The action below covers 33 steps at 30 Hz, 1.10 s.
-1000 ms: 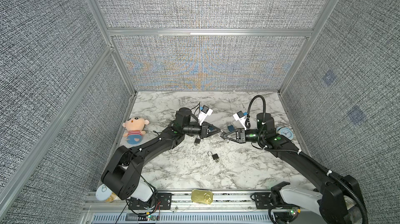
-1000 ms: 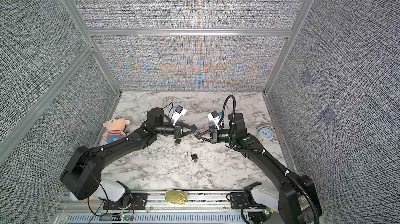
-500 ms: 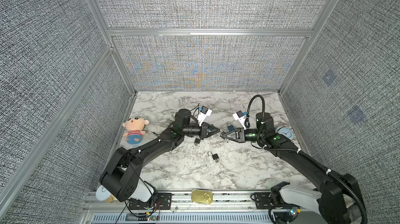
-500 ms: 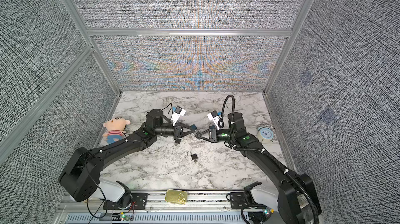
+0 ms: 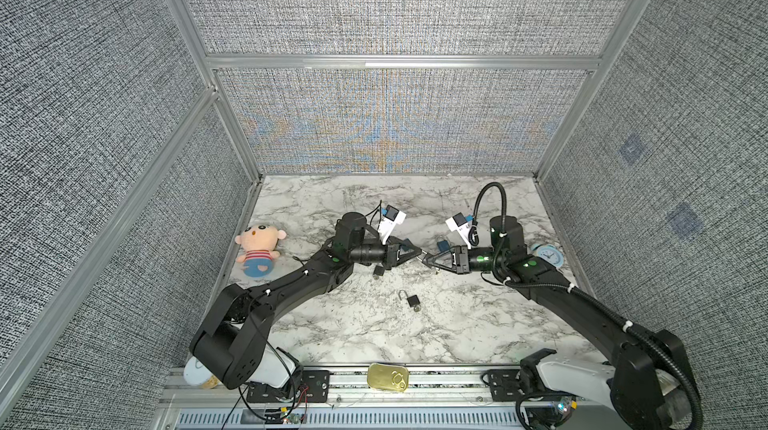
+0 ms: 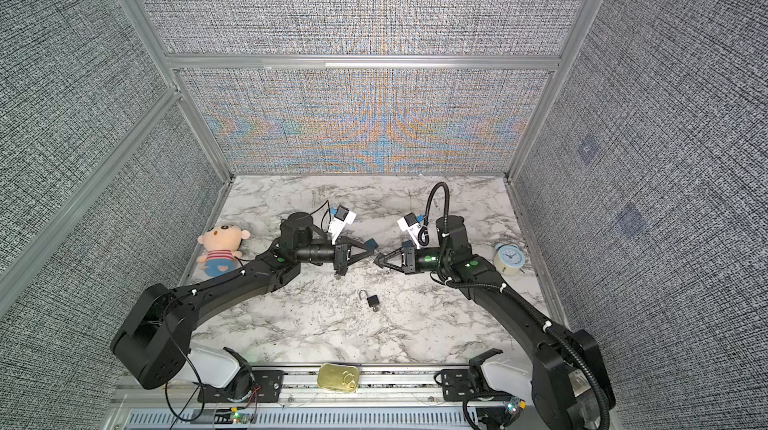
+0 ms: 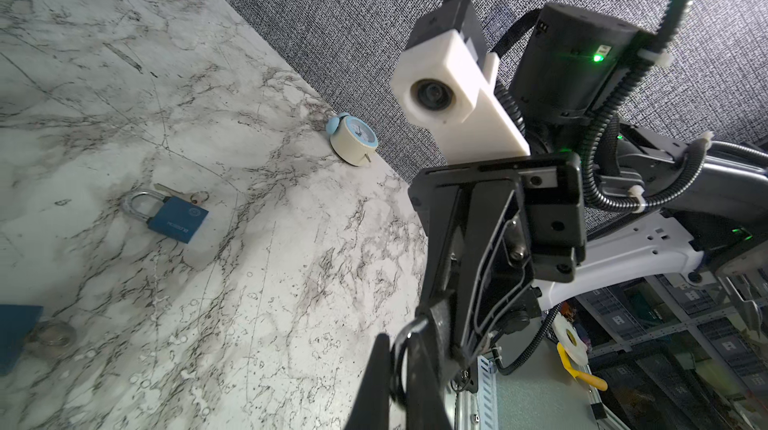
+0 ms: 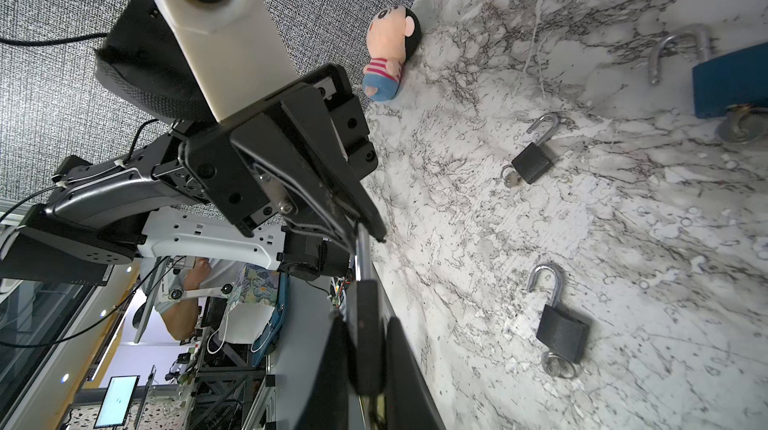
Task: Lock with the key
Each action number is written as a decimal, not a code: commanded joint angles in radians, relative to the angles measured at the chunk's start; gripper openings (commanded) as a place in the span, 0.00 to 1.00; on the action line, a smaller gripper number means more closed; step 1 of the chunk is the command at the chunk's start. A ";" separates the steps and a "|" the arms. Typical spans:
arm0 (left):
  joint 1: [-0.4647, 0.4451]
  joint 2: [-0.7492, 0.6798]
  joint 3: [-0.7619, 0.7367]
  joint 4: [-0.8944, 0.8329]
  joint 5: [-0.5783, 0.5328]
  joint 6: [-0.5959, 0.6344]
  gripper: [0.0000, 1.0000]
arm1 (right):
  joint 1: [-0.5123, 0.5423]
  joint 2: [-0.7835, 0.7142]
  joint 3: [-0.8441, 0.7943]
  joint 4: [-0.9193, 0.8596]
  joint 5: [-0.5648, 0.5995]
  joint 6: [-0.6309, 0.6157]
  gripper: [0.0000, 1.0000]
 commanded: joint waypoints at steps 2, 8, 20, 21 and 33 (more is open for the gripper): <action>-0.018 -0.001 -0.007 -0.037 0.045 -0.003 0.00 | 0.006 0.005 0.028 0.143 -0.006 0.006 0.00; -0.023 0.000 -0.021 -0.002 0.051 -0.028 0.00 | 0.005 0.012 0.026 0.150 -0.006 0.004 0.00; -0.045 0.006 -0.040 0.059 0.053 -0.072 0.00 | 0.006 0.029 0.030 0.164 -0.006 0.001 0.00; -0.047 0.008 -0.042 0.064 0.054 -0.074 0.00 | 0.005 0.030 0.029 0.165 -0.006 0.002 0.00; -0.038 0.023 -0.005 0.013 0.025 -0.044 0.00 | 0.006 0.027 -0.003 0.131 0.003 -0.023 0.00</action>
